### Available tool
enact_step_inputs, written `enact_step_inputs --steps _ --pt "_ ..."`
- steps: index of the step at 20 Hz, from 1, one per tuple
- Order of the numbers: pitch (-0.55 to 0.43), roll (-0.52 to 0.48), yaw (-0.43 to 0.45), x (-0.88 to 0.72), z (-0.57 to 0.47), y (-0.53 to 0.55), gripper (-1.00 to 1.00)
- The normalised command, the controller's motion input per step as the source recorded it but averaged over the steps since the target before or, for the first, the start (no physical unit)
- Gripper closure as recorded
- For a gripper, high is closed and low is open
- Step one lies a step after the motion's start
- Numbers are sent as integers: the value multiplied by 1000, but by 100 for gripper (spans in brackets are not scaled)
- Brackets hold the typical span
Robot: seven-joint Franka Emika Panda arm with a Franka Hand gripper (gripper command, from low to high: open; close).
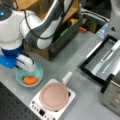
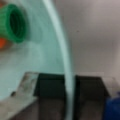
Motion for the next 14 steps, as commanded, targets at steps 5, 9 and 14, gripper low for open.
enact_step_inputs --steps 5,9,14 --pt "81 66 69 320 36 -101 100" --pt "70 66 69 274 57 -99 100" --pt "70 70 86 232 78 -114 100"
